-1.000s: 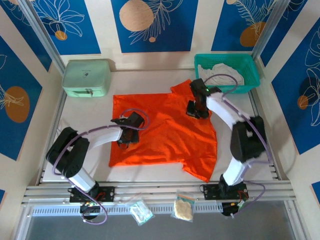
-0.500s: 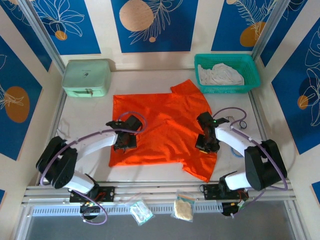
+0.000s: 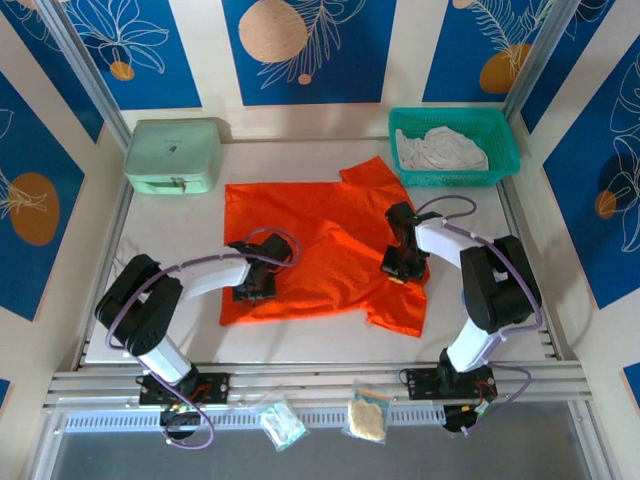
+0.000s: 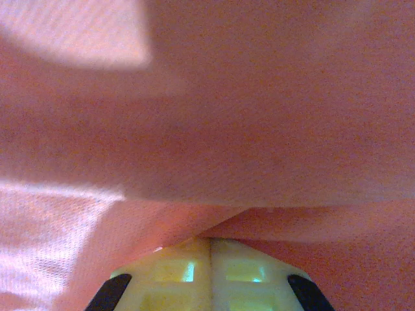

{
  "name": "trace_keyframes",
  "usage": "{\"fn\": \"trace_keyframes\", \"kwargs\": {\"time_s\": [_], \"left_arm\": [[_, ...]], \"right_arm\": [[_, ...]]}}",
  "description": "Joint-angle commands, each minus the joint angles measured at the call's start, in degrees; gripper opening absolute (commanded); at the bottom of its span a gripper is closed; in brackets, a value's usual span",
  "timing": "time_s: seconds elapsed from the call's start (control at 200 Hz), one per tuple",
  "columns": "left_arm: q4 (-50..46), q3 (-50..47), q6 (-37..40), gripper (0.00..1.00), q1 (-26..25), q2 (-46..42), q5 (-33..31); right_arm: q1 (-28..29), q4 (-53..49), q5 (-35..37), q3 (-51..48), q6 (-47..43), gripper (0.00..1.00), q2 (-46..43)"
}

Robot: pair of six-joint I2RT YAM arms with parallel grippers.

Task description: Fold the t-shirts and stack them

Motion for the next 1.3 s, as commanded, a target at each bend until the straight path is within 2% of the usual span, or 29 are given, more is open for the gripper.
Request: {"fn": "trace_keyframes", "kwargs": {"time_s": [0.0, 0.14, 0.29, 0.395, 0.515, 0.615, 0.746, 0.901, 1.021, 1.126, 1.226, 1.296], "left_arm": [[-2.84, -0.8, 0.81, 0.58, 4.05, 1.35, -5.82], [-2.45, 0.5, 3.63, 0.58, 7.06, -0.62, -7.8], [-1.29, 3.19, 7.76, 0.59, 6.88, -3.36, -5.26], [-3.32, 6.41, 9.37, 0.65, 6.36, -5.63, -5.07], [-5.87, 10.71, 10.97, 0.73, 6.5, -7.25, -6.93], [-7.84, 15.51, 12.51, 0.78, 7.8, -4.85, -8.23], [-6.91, 21.23, 13.79, 0.9, 11.06, 1.85, -7.53], [-2.27, 26.02, 13.56, 0.94, 14.53, 10.7, -2.93], [-2.37, 31.02, 13.53, 0.93, 14.67, 17.71, -3.0], [-2.25, 33.61, 13.51, 0.88, 14.68, 22.72, -2.74], [-2.27, 34.93, 13.51, 0.82, 14.68, 26.38, -2.67], [-2.12, 35.15, 13.45, 0.74, 14.68, 28.34, -2.01]], "right_arm": [[-1.79, 1.57, 0.99, 1.96, -1.83, 0.0, 3.23], [-3.39, 1.79, 1.08, 3.23, -2.92, 0.0, 3.86], [-2.89, 2.5, 0.39, 3.22, -7.04, 0.0, 0.77], [-1.77, 1.21, -0.12, 4.01, -10.38, 0.01, -3.25], [-1.14, 0.52, -2.14, 6.75, -14.1, 0.16, -6.41], [-1.16, -1.0, -3.59, 12.65, -16.65, 0.3, -3.86], [-0.62, -2.6, -3.57, 23.41, -19.52, 0.48, 5.2], [-0.49, -6.77, -2.53, 39.62, -20.89, 0.64, 20.55], [-0.4, -11.42, -0.06, 50.27, -20.69, 0.65, 31.0], [-0.36, -13.51, 0.99, 54.98, -20.16, 0.62, 36.51], [-0.35, -13.73, 1.17, 55.73, -19.47, 0.54, 38.82], [-0.3, -13.68, 1.26, 55.15, -19.15, 0.45, 39.49]]}}
